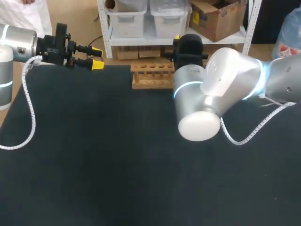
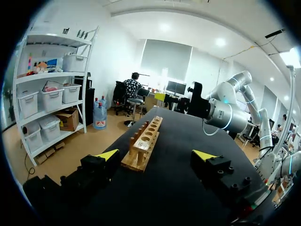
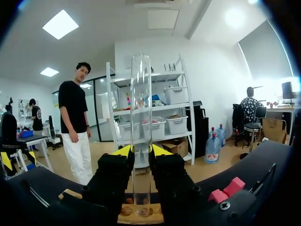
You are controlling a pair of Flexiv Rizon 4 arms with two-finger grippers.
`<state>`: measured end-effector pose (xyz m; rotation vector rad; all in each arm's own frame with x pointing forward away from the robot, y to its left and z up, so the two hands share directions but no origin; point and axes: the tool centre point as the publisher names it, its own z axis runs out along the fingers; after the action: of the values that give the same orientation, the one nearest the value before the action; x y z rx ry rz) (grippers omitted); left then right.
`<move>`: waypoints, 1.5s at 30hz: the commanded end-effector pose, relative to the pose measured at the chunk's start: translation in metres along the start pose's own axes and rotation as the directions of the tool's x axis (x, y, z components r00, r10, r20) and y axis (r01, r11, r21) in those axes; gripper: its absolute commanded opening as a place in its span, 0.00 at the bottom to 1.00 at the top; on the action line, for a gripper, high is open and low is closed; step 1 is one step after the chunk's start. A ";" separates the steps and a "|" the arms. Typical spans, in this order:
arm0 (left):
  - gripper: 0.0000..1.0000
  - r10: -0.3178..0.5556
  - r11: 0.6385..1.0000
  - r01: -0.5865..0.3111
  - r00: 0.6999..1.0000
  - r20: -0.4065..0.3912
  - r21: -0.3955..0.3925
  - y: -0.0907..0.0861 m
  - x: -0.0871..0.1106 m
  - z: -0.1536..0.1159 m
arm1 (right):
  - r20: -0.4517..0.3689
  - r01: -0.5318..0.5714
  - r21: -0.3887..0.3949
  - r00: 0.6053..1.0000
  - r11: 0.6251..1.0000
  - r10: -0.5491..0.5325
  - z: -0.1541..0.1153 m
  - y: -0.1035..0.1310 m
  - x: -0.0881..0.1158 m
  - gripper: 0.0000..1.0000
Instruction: Grasp the test tube, adjust it, and insert it.
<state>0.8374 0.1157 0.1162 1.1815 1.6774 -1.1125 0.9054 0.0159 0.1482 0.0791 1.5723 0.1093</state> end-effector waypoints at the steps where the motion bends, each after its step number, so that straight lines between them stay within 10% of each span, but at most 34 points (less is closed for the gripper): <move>1: 1.00 0.002 1.000 -0.002 1.000 0.002 0.001 0.000 0.001 0.000 | -0.002 0.003 -0.002 1.000 1.000 -0.003 0.003 -0.005 0.001 0.00; 45: 1.00 0.002 1.000 -0.002 1.000 0.002 0.001 0.000 0.001 0.000 | -0.059 -0.053 -0.021 0.997 0.998 0.051 0.003 0.002 0.042 0.00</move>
<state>0.8374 0.1157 0.1162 1.1815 1.6774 -1.1125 0.9061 0.0212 0.1101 0.1012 1.6308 0.1648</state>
